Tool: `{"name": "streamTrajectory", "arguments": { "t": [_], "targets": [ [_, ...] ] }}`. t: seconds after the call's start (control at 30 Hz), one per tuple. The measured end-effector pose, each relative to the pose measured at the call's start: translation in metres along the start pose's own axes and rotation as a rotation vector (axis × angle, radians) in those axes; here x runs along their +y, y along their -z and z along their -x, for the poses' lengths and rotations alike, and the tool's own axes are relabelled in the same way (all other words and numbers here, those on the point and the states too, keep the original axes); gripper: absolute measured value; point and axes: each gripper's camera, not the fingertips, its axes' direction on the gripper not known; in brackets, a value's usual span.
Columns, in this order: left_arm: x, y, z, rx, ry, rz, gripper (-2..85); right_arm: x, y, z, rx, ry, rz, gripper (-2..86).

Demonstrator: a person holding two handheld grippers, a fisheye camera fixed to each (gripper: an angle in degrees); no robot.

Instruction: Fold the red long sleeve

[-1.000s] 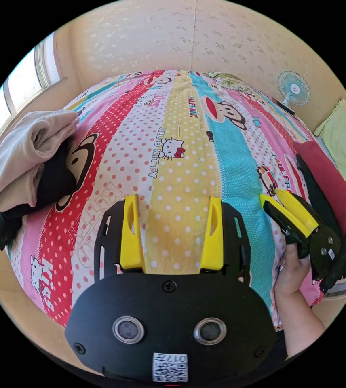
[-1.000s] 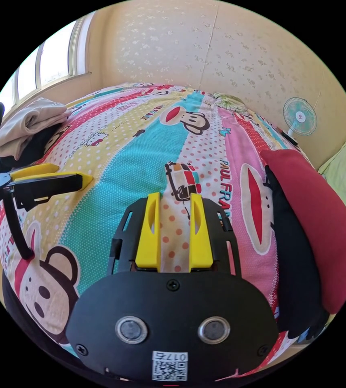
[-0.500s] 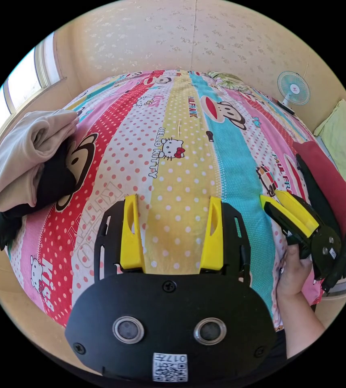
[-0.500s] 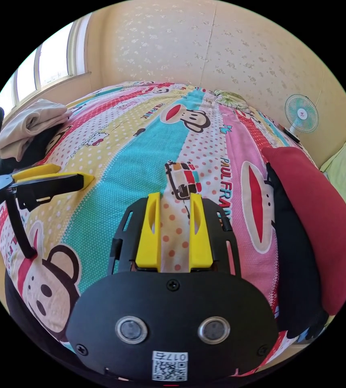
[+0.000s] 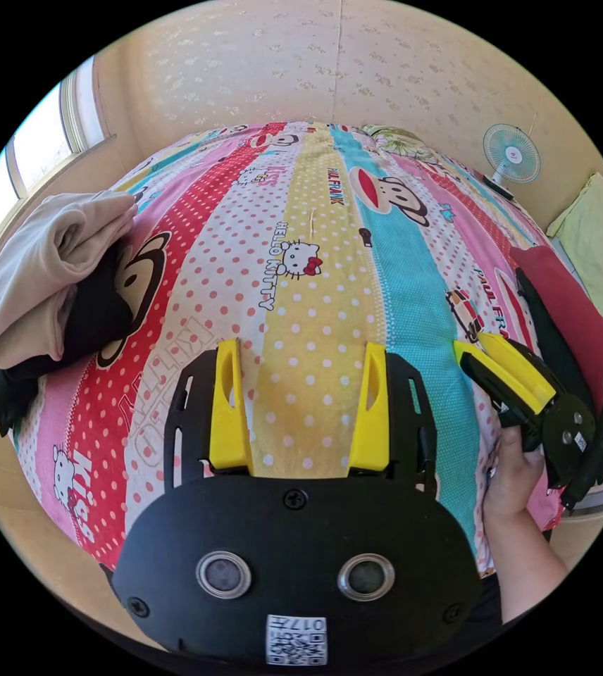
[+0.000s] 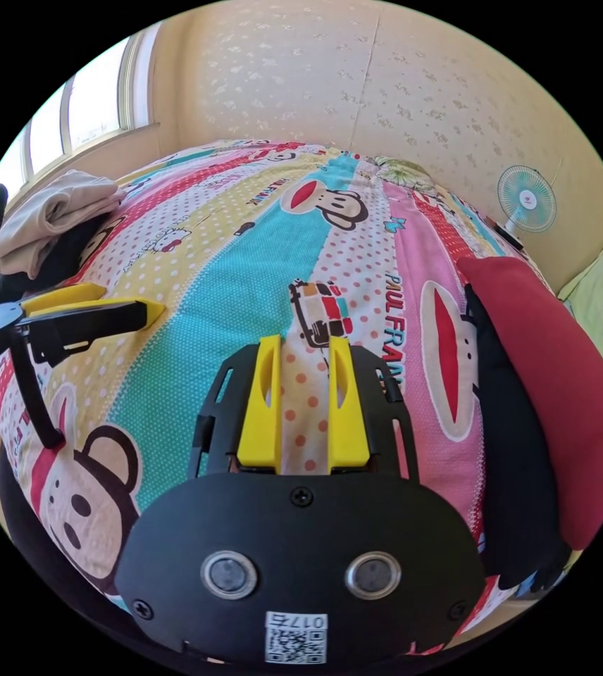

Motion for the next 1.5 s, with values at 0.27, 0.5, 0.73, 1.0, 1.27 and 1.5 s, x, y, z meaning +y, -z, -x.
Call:
{"name": "streamTrajectory", "arguments": {
  "t": [0.27, 0.5, 0.73, 1.0, 1.27, 1.5],
  "targets": [
    [0.004, -0.007, 0.005, -0.003, 0.000, 0.000, 23.0, 0.001, -0.007, 0.010, -0.019, -0.018, -0.005, 10.6],
    [0.008, -0.013, 0.010, -0.004, 0.001, 0.000, 23.0, 0.001, -0.010, 0.024, -0.012, -0.014, -0.008, 10.4],
    [0.013, -0.022, 0.018, -0.006, 0.002, 0.002, 23.0, 0.000, -0.014, 0.041, -0.003, -0.002, -0.019, 10.1],
    [0.021, -0.032, 0.025, -0.024, -0.001, 0.000, 23.0, -0.003, -0.017, 0.058, 0.005, 0.006, -0.025, 9.7],
    [0.052, -0.019, 0.067, 0.071, 0.019, -0.008, 15.8, -0.012, -0.015, 0.067, -0.022, 0.013, -0.014, 8.9],
    [0.118, 0.025, 0.130, 0.018, 0.061, -0.041, 10.3, -0.021, -0.010, 0.082, 0.021, 0.047, 0.014, 8.2]
  ]
}}
